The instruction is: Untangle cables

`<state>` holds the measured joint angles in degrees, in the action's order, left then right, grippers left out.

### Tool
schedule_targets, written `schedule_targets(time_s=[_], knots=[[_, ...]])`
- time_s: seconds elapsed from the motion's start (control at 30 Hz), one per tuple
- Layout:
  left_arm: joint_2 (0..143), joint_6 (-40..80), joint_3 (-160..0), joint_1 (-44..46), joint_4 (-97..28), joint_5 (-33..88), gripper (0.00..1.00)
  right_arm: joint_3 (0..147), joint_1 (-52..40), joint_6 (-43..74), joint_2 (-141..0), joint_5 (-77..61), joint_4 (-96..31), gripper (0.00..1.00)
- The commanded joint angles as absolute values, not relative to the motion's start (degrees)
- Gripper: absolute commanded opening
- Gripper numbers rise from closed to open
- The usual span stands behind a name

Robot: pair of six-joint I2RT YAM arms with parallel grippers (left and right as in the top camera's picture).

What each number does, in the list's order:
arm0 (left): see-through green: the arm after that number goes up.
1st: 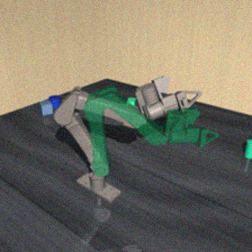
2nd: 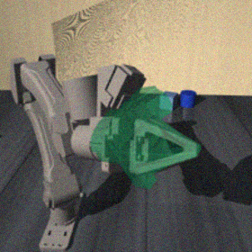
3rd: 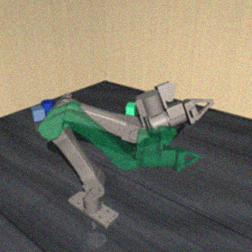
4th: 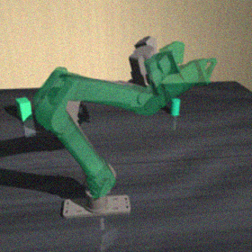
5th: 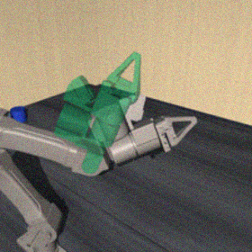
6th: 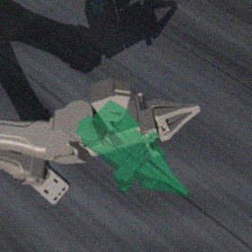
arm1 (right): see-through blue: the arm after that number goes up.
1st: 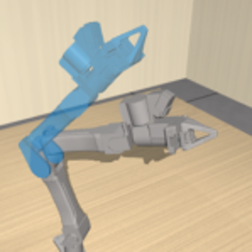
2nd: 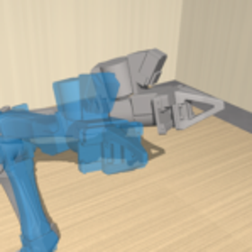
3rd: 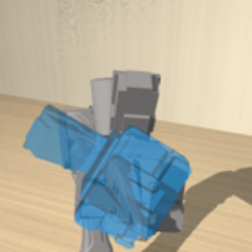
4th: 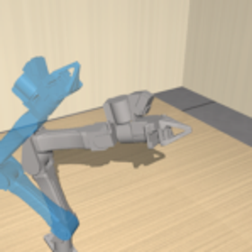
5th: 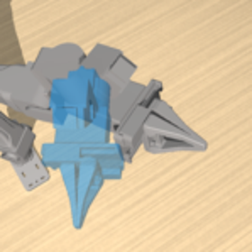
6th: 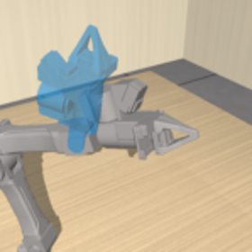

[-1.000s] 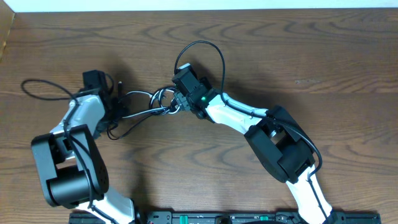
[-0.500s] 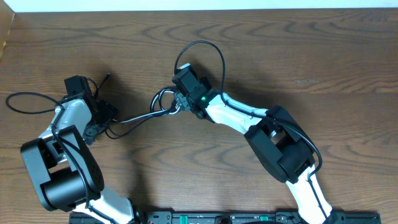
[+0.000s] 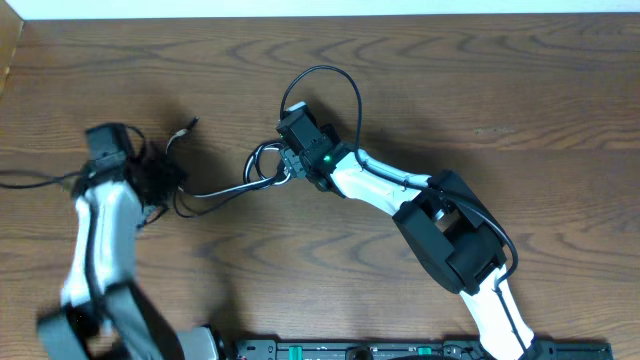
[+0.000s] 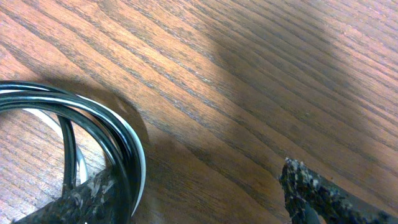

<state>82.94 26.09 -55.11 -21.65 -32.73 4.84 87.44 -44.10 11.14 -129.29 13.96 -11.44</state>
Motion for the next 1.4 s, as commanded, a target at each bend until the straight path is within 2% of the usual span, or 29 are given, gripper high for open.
schedule_targets(time_s=[0.0, 0.17, 0.2, 0.23, 0.27, 0.3, 0.4, 0.43, 0.47, 0.53, 0.57, 0.6, 0.63, 0.7, 0.73, 0.77, 0.83, 0.9, 1.07, 1.23, 1.37], knots=[[75.1, 25.4, -55.5, -21.4, -33.0, 10.7, 0.98, 85.3, -43.7, 10.2, -133.6, 14.4, -13.2, 0.78], [68.7, 25.4, -55.5, -21.4, -35.1, 14.0, 0.99, 85.4, -43.7, 10.2, -132.5, 14.4, -14.5, 0.79], [68.3, 25.4, -55.5, -21.4, -35.8, 14.8, 0.89, 85.4, -43.7, 10.2, -131.6, 14.4, -15.3, 0.79], [68.3, 25.4, -55.5, -21.4, -36.6, 15.7, 0.66, 85.4, -43.7, 10.2, -130.8, 14.4, -16.0, 0.8], [68.5, 25.4, -55.5, -21.4, -37.5, 16.8, 0.54, 85.4, -43.7, 10.2, -129.7, 14.1, -16.8, 0.8], [68.8, 25.4, -55.5, -21.4, -38.6, 17.6, 0.48, 85.4, -43.7, 10.2, -128.6, 13.1, -17.7, 0.8], [70.5, 25.4, -55.5, -21.4, -41.9, 19.1, 0.15, 85.4, -43.7, 10.2, -124.5, 8.3, -20.4, 0.77], [71.1, 25.4, -55.5, -21.4, -42.7, 19.2, 0.08, 85.4, -43.5, 10.2, -123.2, 6.9, -20.9, 0.75], [71.8, 25.3, -55.5, -21.4, -43.3, 19.5, 0.08, 85.4, -43.4, 10.2, -122.0, 5.8, -21.2, 0.73], [73.2, 25.3, -55.4, -21.4, -44.0, 20.6, 0.08, 85.4, -43.2, 10.2, -120.2, 4.2, -21.5, 0.57], [74.1, 25.3, -55.4, -21.4, -44.1, 21.5, 0.08, 85.4, -43.0, 10.2, -119.4, 3.3, -21.6, 0.45], [75.1, 25.3, -55.4, -21.4, -44.1, 22.9, 0.08, 85.4, -42.9, 10.2, -119.0, 2.4, -21.5, 0.24], [76.1, 25.3, -55.4, -21.1, -44.1, 23.9, 0.08, 85.4, -42.8, 10.2, -118.6, 1.4, -21.4, 0.1], [78.0, 25.3, -55.4, -20.3, -44.1, 24.5, 0.08, 85.4, -42.7, 10.2, -118.6, -0.6, -20.7, 0.08], [79.0, 25.3, -55.4, -19.5, -44.1, 24.5, 0.08, 85.4, -42.7, 10.2, -118.7, -1.3, -20.4, 0.1], [80.2, 25.3, -55.4, -18.7, -44.1, 24.5, 0.08, 85.4, -42.7, 10.2, -118.9, -1.8, -20.3, 0.18], [82.5, 25.3, -55.4, -17.1, -44.1, 24.5, 0.08, 85.4, -42.7, 10.2, -119.2, -2.1, -20.1, 0.44], [84.7, 25.3, -55.4, -15.4, -44.0, 24.5, 0.08, 85.4, -42.7, 10.2, -119.7, -2.1, -19.9, 0.62], [89.3, 25.3, -55.4, -11.1, -43.7, 24.5, 0.08, 85.4, -42.8, 10.2, -122.0, -5.8, -18.0, 0.79], [90.8, 25.3, -55.4, -8.2, -41.8, 24.4, 0.11, 85.4, -42.7, 10.1, -123.9, -10.5, -16.0, 0.82], [90.9, 25.4, -55.4, -7.0, -38.2, 23.6, 0.13, 85.4, -42.8, 9.1, -125.6, -10.5, -15.6, 0.75]])
